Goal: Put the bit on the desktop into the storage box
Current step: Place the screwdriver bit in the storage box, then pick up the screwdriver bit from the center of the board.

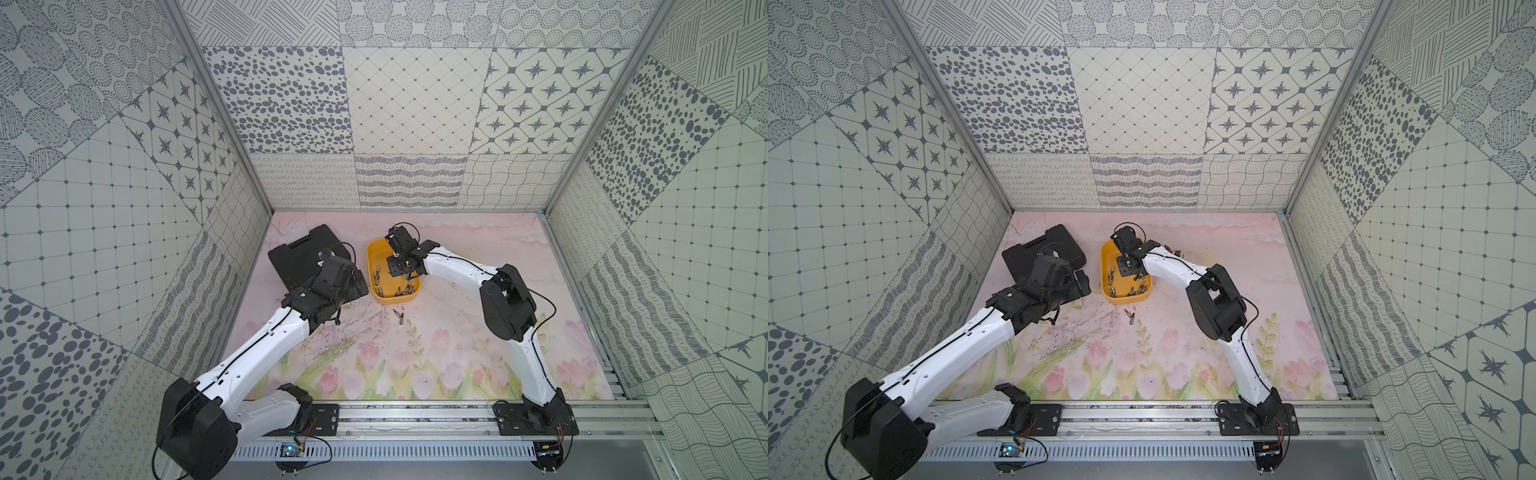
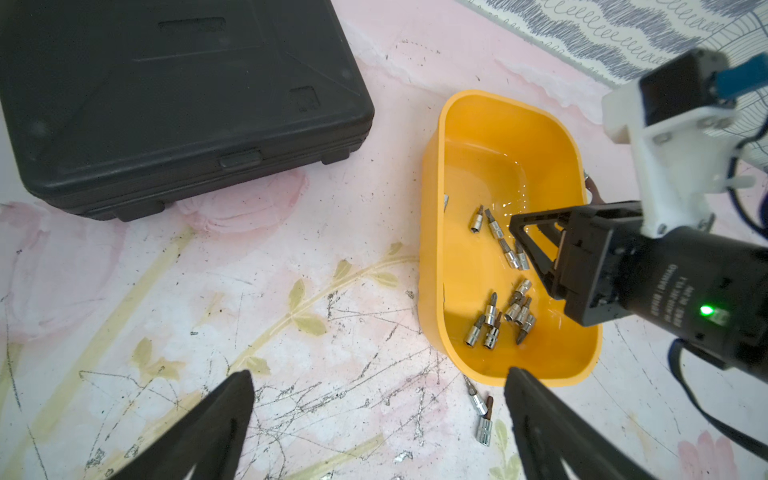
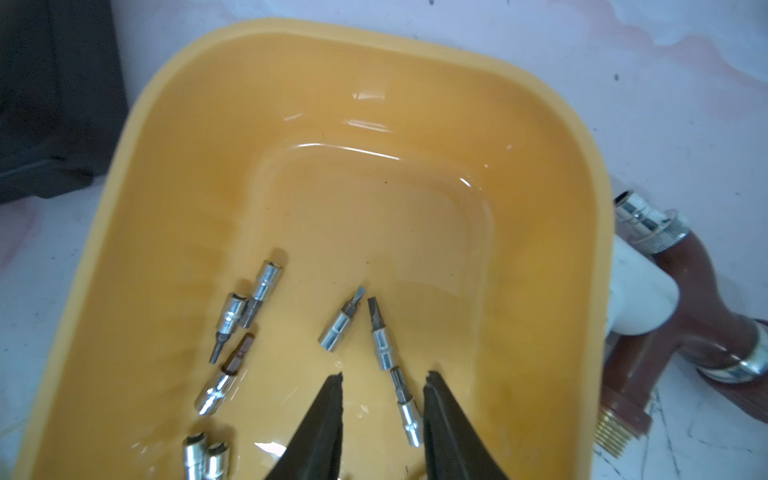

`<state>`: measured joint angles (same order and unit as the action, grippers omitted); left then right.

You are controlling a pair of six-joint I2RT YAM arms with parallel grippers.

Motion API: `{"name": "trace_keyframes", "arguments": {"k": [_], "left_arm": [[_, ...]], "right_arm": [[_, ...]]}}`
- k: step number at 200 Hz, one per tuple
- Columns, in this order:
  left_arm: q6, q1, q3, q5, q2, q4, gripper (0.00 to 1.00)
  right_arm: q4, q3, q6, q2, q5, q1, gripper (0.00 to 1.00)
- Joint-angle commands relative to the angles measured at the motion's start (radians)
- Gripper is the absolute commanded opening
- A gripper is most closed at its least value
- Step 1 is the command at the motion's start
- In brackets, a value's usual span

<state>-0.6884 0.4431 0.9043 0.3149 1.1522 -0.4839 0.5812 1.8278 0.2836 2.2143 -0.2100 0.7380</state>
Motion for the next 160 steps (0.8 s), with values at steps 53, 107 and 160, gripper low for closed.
{"name": "trace_keyframes", "arguments": {"k": [53, 107, 160], "left_arm": [[0.109, 0.001, 0.003, -0.138, -0.028, -0.031, 0.99], [0.156, 0.138, 0.012, -0.137, -0.007, -0.044, 0.99], [0.192, 0.315, 0.06, -0.099, 0.084, -0.064, 0.92]], "right_arm": [[-0.036, -0.192, -0.02, -0.325, -0.033, -0.005, 0.55], [-0.115, -0.448, 0.024, -0.581, -0.089, -0.016, 0.75], [-0.184, -0.687, 0.08, -0.841, -0.138, -0.066, 0.97]]}}
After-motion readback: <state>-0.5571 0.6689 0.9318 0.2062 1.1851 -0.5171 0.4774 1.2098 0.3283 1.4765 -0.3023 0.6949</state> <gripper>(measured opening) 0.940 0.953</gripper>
